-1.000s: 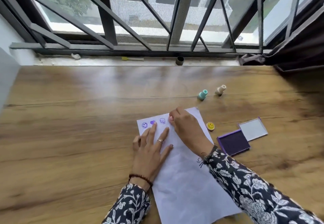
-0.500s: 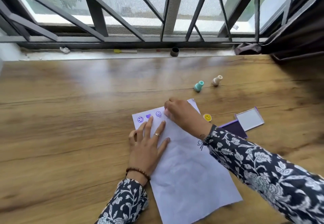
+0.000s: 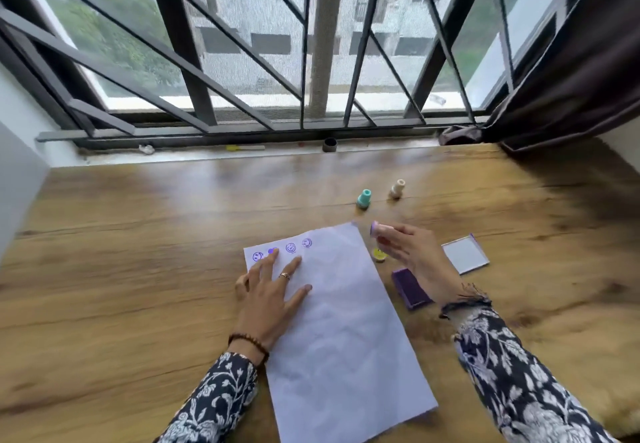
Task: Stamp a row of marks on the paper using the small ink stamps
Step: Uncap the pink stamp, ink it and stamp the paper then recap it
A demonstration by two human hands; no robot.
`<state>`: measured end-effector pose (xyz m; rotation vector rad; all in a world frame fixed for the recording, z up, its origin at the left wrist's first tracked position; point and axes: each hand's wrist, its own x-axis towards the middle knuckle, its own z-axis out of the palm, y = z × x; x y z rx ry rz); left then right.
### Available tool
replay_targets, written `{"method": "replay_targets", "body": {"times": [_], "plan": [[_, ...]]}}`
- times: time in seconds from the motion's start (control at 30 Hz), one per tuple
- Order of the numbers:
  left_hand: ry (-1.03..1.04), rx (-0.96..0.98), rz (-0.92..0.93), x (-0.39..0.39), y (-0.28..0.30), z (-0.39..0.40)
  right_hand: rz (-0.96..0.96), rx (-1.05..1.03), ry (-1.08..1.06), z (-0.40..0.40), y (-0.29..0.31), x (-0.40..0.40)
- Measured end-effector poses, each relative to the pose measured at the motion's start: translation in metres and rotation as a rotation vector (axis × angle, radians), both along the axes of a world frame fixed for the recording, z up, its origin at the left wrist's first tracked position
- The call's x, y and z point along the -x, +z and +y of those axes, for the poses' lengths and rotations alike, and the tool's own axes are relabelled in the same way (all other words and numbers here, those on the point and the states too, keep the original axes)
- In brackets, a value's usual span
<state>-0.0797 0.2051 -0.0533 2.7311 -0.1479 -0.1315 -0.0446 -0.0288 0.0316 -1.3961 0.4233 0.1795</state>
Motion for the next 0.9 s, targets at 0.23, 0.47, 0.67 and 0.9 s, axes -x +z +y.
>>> {"method": "replay_targets", "body": {"times": [0.23,0.47,0.67,0.9], "plan": [[-0.247,0.129,-0.176,-0.032,0.036,-0.083,0.016,-0.159,-0.147,-0.058,0.001,0.023],[-0.405,0.181,0.019,-0.059,0.033,-0.139,0.036,-0.212,-0.136,-0.081,-0.016,0.041],[-0.29,0.337,0.072,-0.059,0.032,-0.14,0.043,-0.216,-0.137,-0.078,-0.019,0.045],[0.113,1.319,0.62,-0.041,0.048,-0.144,-0.102,0.045,-0.089,-0.072,-0.004,0.039]]}}
